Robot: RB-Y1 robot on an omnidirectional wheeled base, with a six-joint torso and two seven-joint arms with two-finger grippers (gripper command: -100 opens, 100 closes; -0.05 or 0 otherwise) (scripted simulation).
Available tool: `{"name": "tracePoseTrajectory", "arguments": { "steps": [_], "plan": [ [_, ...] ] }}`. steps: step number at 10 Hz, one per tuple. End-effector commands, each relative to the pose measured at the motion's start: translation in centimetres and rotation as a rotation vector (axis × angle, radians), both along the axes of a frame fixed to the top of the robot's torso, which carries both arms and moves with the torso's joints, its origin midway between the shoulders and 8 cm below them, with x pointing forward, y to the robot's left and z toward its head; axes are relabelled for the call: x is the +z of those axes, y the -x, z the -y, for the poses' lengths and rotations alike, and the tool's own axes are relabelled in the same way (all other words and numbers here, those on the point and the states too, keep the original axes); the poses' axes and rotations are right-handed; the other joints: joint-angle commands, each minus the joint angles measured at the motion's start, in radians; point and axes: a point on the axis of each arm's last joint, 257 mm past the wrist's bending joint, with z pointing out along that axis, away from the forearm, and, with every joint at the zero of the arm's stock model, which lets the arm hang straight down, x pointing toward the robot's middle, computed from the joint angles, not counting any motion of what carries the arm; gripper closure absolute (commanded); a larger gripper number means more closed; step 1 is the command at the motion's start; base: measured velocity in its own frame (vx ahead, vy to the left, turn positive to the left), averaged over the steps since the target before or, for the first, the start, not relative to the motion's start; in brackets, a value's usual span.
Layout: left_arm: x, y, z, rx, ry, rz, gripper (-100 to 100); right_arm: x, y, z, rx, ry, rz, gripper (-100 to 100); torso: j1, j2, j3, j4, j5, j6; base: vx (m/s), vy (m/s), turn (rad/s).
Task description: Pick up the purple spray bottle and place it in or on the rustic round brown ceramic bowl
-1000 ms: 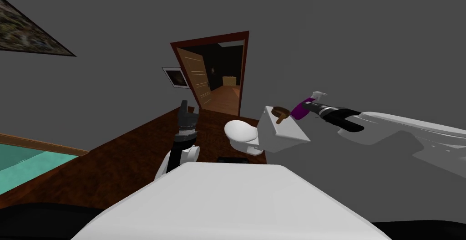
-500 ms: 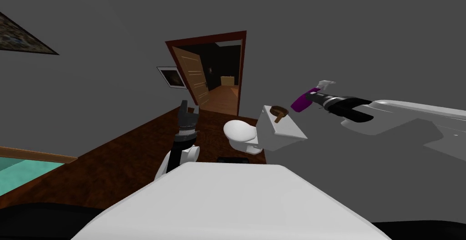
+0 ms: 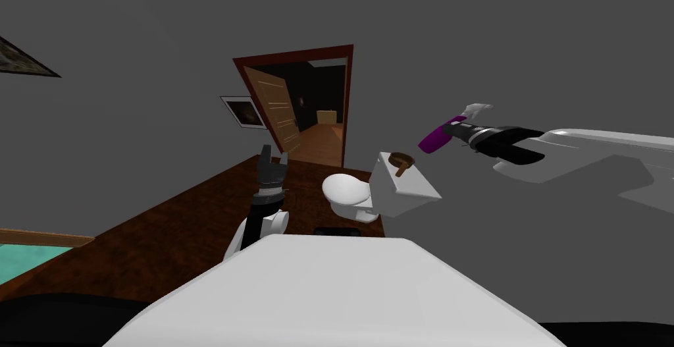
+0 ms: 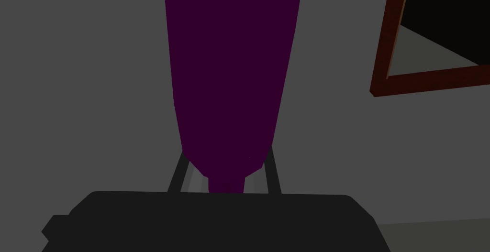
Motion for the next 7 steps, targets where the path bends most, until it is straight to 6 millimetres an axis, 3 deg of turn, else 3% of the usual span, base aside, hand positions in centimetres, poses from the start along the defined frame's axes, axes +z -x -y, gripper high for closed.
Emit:
{"name": "tracePoseTrajectory", "arguments": {
  "steps": [1,2,4,7],
  "plan": [
    [0.0,0.0,0.0,0.000,0.000,0.000,0,1.0,-0.1,-0.6,0.007,-0.003,0.011,100,0.000,0.000,0.000,0.000,0.000,0.000,0.011,0.003,-0.041],
    [0.0,0.0,0.0,0.000,0.000,0.000,0,2.3,-0.6,-1.6,0.020,-0.007,0.019,100,0.000,0.000,0.000,0.000,0.000,0.000,0.032,0.004,-0.114],
    [0.0,0.0,0.0,0.000,0.000,0.000,0,2.8,-1.1,-2.6,0.032,-0.005,0.013,100,0.001,-0.002,-0.001,0.000,0.002,0.000,0.055,0.001,-0.058],
    [0.0,0.0,0.0,0.000,0.000,0.000,0,1.8,-2.0,-4.3,0.053,0.014,-0.042,100,0.001,-0.004,-0.003,-0.002,0.002,-0.002,0.062,-0.012,-0.036]
  ]
}}
